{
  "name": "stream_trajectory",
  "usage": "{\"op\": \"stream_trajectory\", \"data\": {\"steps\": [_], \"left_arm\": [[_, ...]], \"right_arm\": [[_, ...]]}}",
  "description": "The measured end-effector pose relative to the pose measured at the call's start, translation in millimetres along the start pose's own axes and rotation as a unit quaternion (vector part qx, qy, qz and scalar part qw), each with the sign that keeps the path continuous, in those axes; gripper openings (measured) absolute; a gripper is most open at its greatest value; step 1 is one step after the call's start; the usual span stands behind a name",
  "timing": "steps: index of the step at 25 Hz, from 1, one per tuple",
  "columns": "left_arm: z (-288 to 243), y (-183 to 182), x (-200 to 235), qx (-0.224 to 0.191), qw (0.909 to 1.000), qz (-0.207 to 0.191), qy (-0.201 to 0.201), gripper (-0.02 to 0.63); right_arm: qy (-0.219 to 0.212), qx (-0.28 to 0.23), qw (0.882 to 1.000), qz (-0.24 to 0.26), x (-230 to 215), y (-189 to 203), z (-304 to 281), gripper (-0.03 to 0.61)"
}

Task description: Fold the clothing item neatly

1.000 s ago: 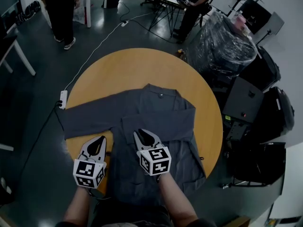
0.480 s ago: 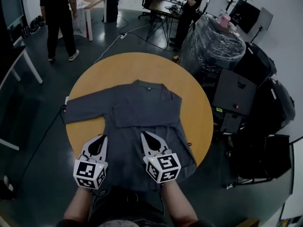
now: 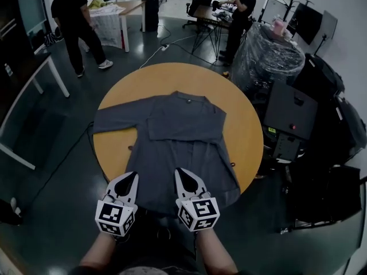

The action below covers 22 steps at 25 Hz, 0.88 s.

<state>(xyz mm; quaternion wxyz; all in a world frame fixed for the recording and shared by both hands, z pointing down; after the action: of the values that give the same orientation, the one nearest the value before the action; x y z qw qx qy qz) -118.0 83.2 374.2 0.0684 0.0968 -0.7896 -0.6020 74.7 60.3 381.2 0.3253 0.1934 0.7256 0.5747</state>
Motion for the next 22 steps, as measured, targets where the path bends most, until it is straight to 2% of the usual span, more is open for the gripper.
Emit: {"op": "stream_trajectory", "data": {"steps": [6, 13, 16, 22], "left_arm": [[21, -7, 22, -0.014, 0.9994, -0.003, -0.031, 0.008], [34, 1, 84, -0.012, 0.9982, 0.015, -0.057, 0.008], [33, 9, 122, -0.007, 0.9981, 0.019, -0.059, 0.008], [24, 20, 228, -0.004, 0.9962, 0.039, -0.078, 0.008]], "right_arm": [[-0.028, 0.000, 1.000, 0.003, 23, -5, -14, -0.010], [-0.060, 0.013, 0.998, 0.020, 65, -8, -64, -0.011], [-0.062, 0.021, 0.998, 0.021, 83, -3, -103, -0.011], [-0.070, 0.047, 0.996, 0.043, 137, 11, -204, -0.011]]}}
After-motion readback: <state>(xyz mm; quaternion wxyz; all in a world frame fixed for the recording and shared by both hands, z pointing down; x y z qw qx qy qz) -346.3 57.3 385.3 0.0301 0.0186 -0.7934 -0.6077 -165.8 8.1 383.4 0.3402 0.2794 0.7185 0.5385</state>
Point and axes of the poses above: the fingertips, and each gripper's own axes: z backward along the fingers, x to its left, y out of its underside, the point moved 7 cm from there along z, backward along the fingers, and after that the axes turned 14 degrees about -y, right-handed, at the moved point
